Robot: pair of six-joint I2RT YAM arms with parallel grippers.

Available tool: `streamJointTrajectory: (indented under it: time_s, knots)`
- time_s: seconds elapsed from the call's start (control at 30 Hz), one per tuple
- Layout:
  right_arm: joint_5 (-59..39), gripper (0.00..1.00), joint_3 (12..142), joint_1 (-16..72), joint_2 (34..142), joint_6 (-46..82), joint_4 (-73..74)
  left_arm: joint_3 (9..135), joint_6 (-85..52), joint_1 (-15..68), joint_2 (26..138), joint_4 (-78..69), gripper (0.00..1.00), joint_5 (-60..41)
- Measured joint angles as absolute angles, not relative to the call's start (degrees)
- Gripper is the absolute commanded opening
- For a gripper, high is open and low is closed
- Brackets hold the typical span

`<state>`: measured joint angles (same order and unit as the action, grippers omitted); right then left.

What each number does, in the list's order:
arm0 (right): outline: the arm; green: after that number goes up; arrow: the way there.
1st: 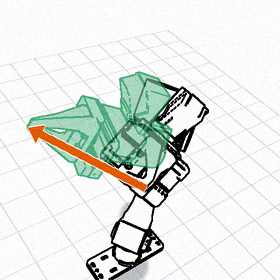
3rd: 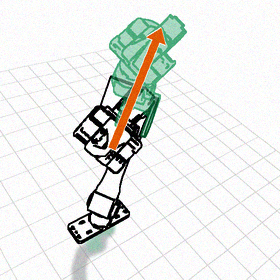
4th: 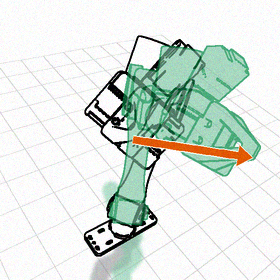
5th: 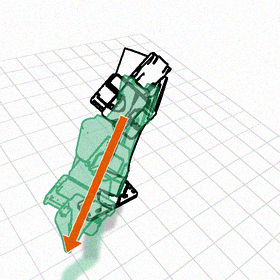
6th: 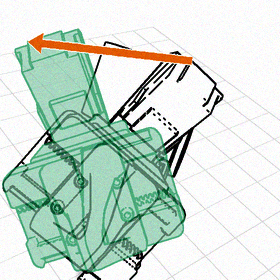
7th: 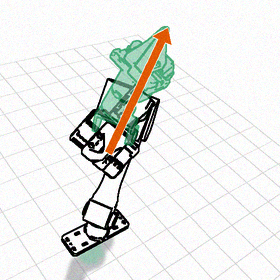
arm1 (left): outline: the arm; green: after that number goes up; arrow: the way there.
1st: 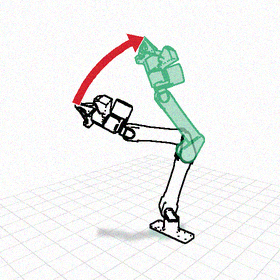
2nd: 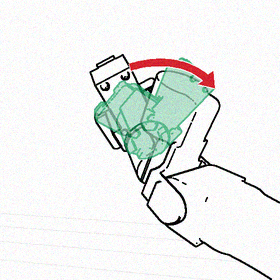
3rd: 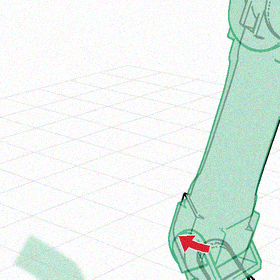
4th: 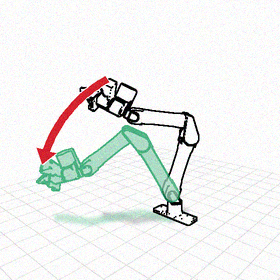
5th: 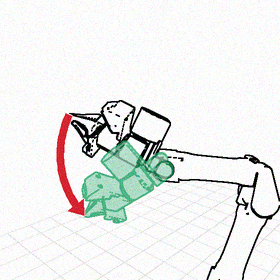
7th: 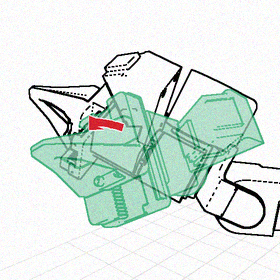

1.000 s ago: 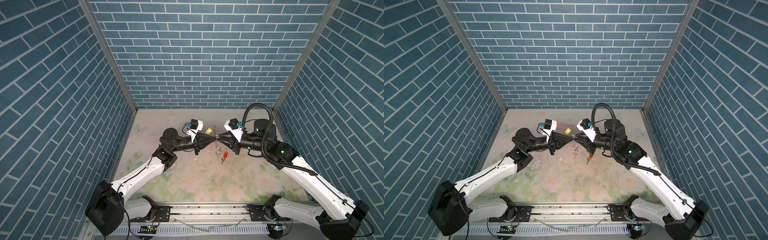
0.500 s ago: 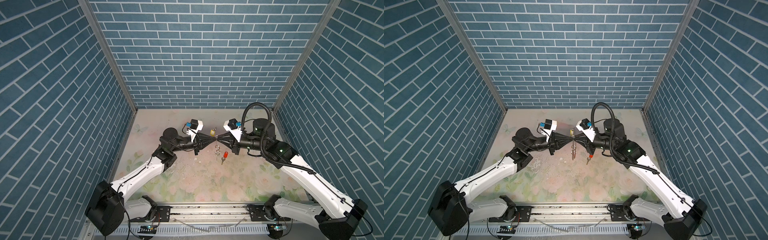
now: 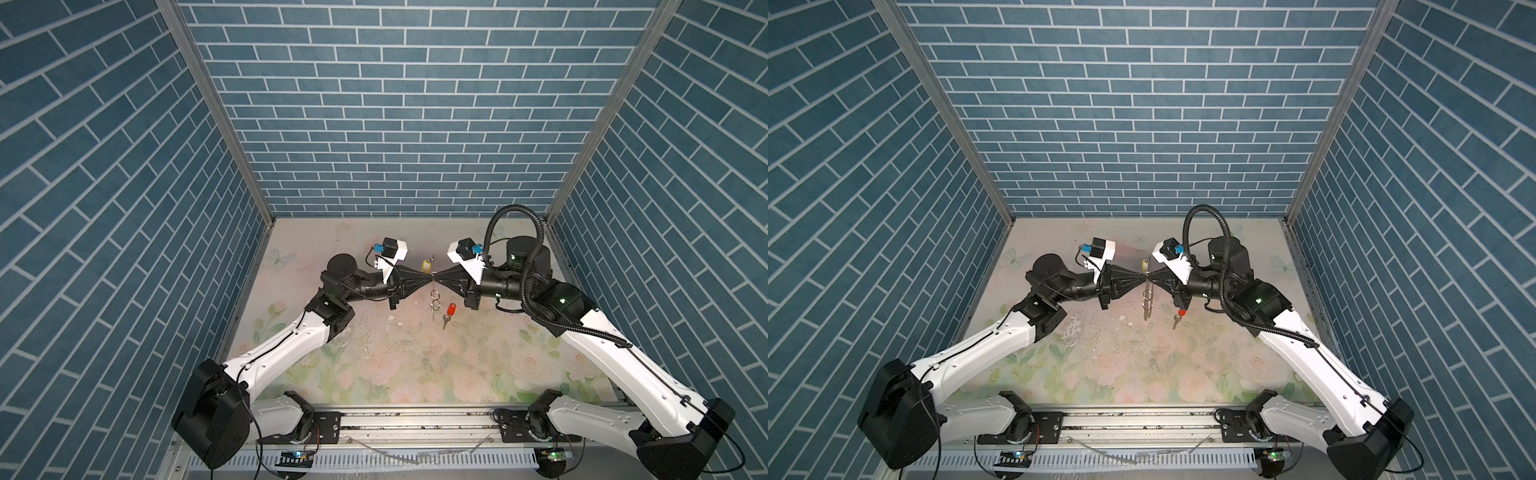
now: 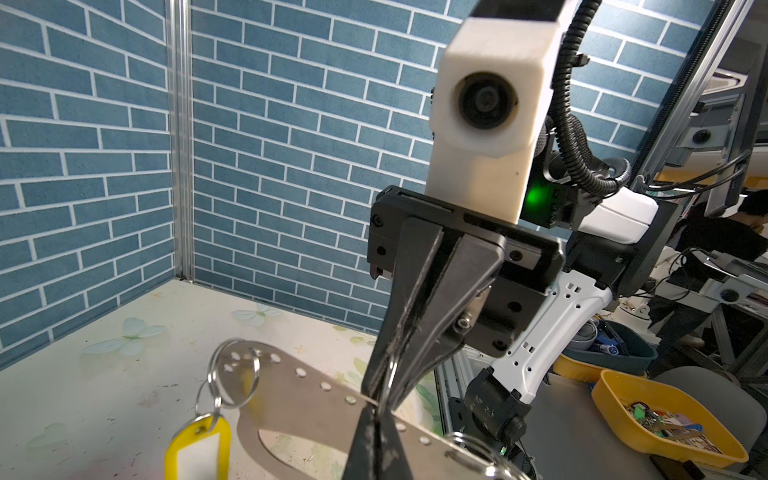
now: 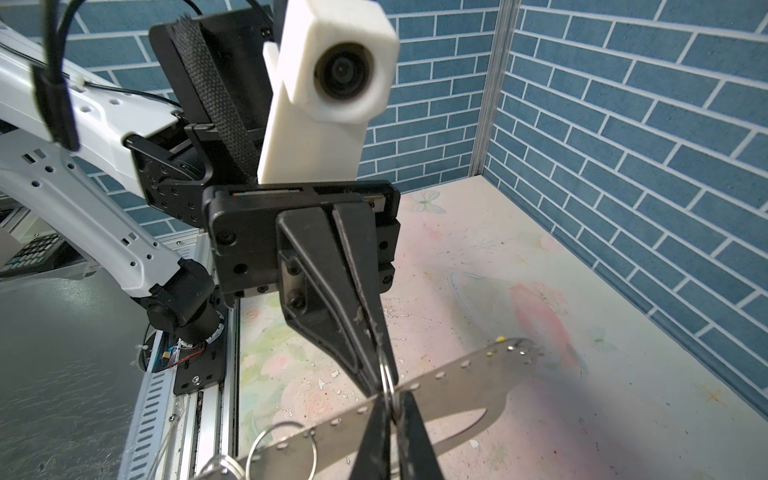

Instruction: Put the keys on the keyring

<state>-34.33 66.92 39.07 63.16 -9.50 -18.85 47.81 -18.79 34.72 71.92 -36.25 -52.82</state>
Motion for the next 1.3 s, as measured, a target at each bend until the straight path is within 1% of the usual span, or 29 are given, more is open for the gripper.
streamJointTrajectory:
  time_s: [0.07, 0.3, 0.37, 0.47, 0.53, 0.6, 0.7, 0.8, 0.97, 1.3]
  knots:
    - [-34.57, 0.0, 66.92, 38.96, 63.16, -9.74, -18.9, 48.01, -18.83, 34.63, 72.01, -36.03, 0.0, -53.01]
    - [-35.2, 0.0, 66.94, 38.76, 63.46, -10.24, -18.9, 48.31, -18.81, 34.5, 72.01, -35.07, 0.01, -53.25]
    - [-35.18, 0.0, 67.13, 38.74, 63.72, -10.63, -19.29, 48.36, -18.65, 34.46, 72.01, -34.46, 0.13, -53.19]
    - [-34.87, 0.0, 68.49, 38.72, 64.51, -11.44, -21.67, 48.53, -17.61, 34.39, 71.99, -32.18, 0.24, -52.03]
    - [-34.54, 0.0, 69.52, 38.72, 65.19, -12.29, -23.33, 48.58, -16.38, 34.44, 71.48, -29.82, 0.26, -51.33]
    - [-34.33, 0.0, 70.74, 38.83, 66.15, -12.97, -25.17, 48.62, -14.76, 34.72, 70.41, -26.81, 0.32, -50.59]
    - [-34.0, 0.0, 72.12, 38.89, 67.35, -14.04, -27.64, 49.1, -11.92, 34.81, 67.83, -21.54, 0.38, -48.95]
    - [-33.36, 0.0, 73.8, 38.89, 68.86, -15.14, -30.7, 50.28, -9.08, 34.81, 65.28, -16.45, 0.4, -47.16]
    - [-32.49, 0.0, 77.62, 38.89, 72.01, -16.93, -36.25, 53.12, -4.25, 34.87, 62.65, -7.97, 0.41, -43.92]
    - [-33.93, 0.0, 84.01, 38.94, 76.55, -21.02, -46.28, 57.14, 1.96, 34.92, 65.39, 1.48, 0.41, -42.85]
